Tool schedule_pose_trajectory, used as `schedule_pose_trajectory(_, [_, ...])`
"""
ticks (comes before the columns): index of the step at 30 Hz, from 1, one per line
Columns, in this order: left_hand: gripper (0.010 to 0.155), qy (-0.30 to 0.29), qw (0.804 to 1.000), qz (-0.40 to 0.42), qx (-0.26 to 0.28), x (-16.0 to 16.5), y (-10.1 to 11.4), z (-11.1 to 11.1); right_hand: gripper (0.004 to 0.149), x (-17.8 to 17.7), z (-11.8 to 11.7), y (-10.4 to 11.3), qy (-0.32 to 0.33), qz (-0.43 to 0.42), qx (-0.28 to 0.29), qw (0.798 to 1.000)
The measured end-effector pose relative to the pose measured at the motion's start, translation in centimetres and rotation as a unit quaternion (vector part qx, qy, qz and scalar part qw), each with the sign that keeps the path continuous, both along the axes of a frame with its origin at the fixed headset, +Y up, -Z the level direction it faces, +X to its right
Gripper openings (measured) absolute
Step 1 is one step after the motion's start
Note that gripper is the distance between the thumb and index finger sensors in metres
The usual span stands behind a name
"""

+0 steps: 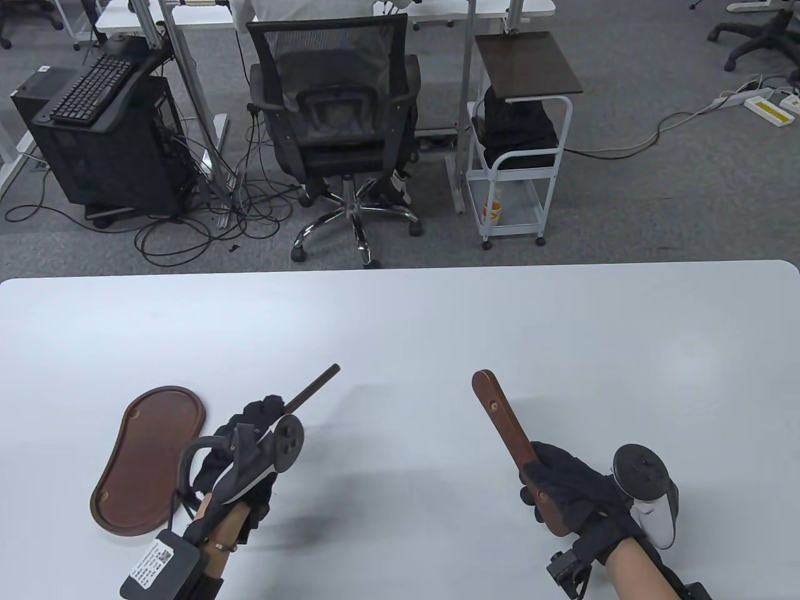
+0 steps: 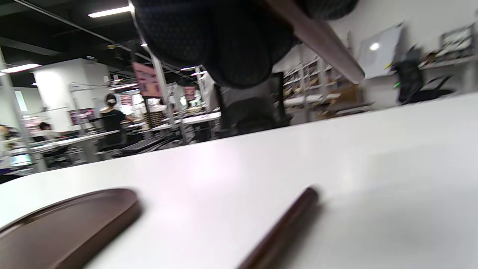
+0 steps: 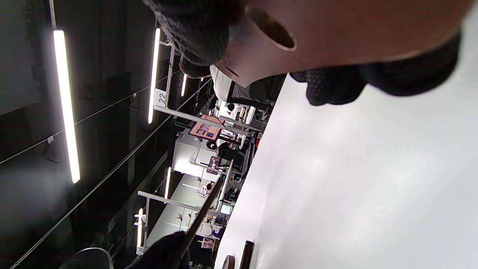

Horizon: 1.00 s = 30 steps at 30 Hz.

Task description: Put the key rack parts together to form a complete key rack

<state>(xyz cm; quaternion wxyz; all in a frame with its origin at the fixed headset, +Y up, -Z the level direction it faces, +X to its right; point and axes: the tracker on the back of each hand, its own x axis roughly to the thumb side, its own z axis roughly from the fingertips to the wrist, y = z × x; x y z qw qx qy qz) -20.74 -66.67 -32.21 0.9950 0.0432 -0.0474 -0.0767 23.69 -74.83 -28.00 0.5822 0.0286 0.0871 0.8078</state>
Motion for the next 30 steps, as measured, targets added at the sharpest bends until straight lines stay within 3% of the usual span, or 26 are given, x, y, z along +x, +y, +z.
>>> schedule_pose_trajectory(7, [0.051,-0.092,0.995,0.034,0.025,5.4,2.4,2.2,0.061,-0.1,0.2,0.3,-0.005,-0.021,0.017,1.0])
schedule_pose_trajectory(17, [0.051,-0.171,0.98,0.1,0.022,11.1,3.7,3.7,0.061,-0.1,0.6,0.7,-0.006,-0.066,0.041,0.997])
schedule_pose_trajectory(30, [0.051,-0.179,0.977,0.119,0.012,11.2,2.2,3.5,0.06,-0.6,0.7,0.6,0.019,-0.105,0.043,0.993])
